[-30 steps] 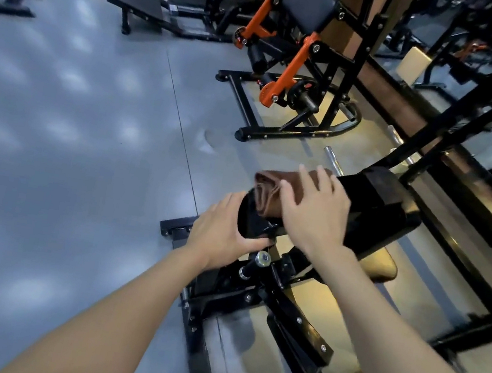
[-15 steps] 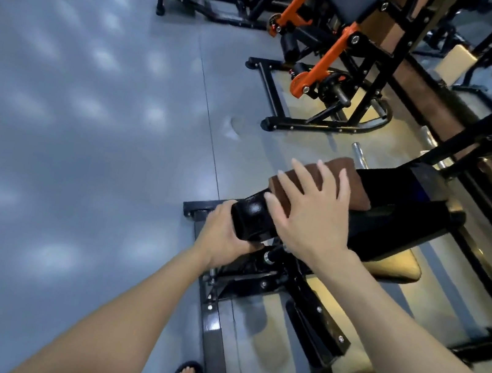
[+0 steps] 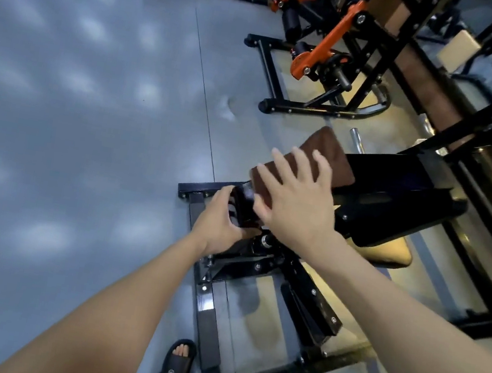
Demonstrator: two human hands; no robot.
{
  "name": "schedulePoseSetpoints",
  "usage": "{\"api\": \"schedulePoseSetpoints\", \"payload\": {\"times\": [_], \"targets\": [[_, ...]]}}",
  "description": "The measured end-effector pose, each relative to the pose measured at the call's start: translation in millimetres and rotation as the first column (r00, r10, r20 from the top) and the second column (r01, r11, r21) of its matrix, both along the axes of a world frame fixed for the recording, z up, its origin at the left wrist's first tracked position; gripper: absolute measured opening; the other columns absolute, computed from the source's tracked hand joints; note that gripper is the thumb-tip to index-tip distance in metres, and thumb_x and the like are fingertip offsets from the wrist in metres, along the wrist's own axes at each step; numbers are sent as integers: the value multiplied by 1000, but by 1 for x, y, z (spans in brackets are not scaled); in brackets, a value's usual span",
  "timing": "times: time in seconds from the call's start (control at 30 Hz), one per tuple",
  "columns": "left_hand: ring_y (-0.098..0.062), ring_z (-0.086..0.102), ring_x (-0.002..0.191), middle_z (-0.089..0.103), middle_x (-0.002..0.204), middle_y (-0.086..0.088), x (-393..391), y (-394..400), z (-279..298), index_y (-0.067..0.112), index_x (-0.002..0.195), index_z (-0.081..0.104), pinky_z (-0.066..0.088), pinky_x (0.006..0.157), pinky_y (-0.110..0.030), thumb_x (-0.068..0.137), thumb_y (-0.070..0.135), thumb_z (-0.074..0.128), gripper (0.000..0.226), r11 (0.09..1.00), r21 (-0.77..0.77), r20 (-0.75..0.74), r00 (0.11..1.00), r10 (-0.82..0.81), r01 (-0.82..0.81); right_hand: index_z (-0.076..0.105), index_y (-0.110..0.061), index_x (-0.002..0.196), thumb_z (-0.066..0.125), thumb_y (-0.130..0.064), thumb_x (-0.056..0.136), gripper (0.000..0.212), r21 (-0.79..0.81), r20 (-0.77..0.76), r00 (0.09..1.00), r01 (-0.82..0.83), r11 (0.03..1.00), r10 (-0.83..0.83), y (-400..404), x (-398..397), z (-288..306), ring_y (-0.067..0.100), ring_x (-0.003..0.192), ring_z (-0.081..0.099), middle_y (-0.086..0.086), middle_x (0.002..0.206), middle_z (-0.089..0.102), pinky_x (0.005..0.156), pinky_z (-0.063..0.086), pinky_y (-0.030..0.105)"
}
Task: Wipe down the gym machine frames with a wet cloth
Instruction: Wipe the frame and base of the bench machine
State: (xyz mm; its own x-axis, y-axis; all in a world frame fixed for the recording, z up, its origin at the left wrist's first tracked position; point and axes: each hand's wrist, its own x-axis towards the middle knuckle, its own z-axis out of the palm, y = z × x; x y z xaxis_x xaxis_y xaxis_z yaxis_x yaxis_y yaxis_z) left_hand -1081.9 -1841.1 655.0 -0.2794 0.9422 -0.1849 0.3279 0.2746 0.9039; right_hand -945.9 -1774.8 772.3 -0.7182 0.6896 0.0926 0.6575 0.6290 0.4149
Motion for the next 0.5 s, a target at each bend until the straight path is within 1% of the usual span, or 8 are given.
{"api": "schedulePoseSetpoints", "payload": {"times": [0.07,0.1,0.17,0.27,0.33,0.4,0.43,0.5], "targets": [[-3,56,110,50,129,12,1,1,-4,29,137,42,49,100,-29,63,50,94,93,1000,3,8,1000,7,-7,49,-37,148,37,-59,99,56,10,-194,951,249,968,-242,24,20,18,35,146,33,-1,157,46,120,15,64],[-6,53,115,46,133,11,1,1,-5,28,142,39,46,104,-30,64,51,93,98,1000,0,7,1000,2,-2,47,-39,149,35,-59,100,54,-40,-312,883,355,934,-349,30,26,22,32,144,36,-4,155,48,119,18,64],[-6,47,121,41,138,11,1,1,-8,27,148,34,41,106,-27,66,53,92,104,1000,-20,11,1000,-1,1,49,-38,147,37,-54,102,49,-59,-420,819,405,912,-391,20,23,14,31,141,39,-5,152,51,119,21,60],[-10,51,115,39,134,9,4,2,-9,28,144,35,46,101,-30,64,50,92,100,1000,-18,-3,1000,12,-12,60,-27,137,45,-42,100,43,96,-321,940,155,983,-116,-10,3,-14,37,141,42,2,146,55,122,17,60],[-21,55,121,41,141,3,4,-1,-12,26,146,33,51,102,-42,70,35,86,93,1000,5,-48,999,11,-11,63,-22,133,46,-41,98,43,41,-196,980,-4,999,12,-25,-12,-29,36,141,42,4,139,58,125,12,54],[-25,52,133,44,150,-4,4,-3,-12,25,152,26,47,109,-46,83,17,77,86,1000,-14,-88,996,-11,10,64,-23,132,49,-44,96,44,-38,-126,990,-69,997,64,-32,-13,-38,32,140,43,3,138,58,125,9,49],[-24,53,133,47,149,-5,3,-2,-12,27,152,28,47,109,-46,84,20,77,84,1000,-27,-90,996,-7,4,64,-23,133,49,-44,97,44,-48,-123,989,-91,995,84,-31,-6,-37,31,141,43,2,141,58,126,11,48],[-18,58,124,53,139,1,4,2,-5,34,140,39,52,103,-45,72,45,87,84,1000,-26,-66,998,5,-6,64,-24,136,49,-45,99,45,-27,-173,980,-104,994,98,-24,14,-28,30,144,42,3,147,55,126,16,50]]}}
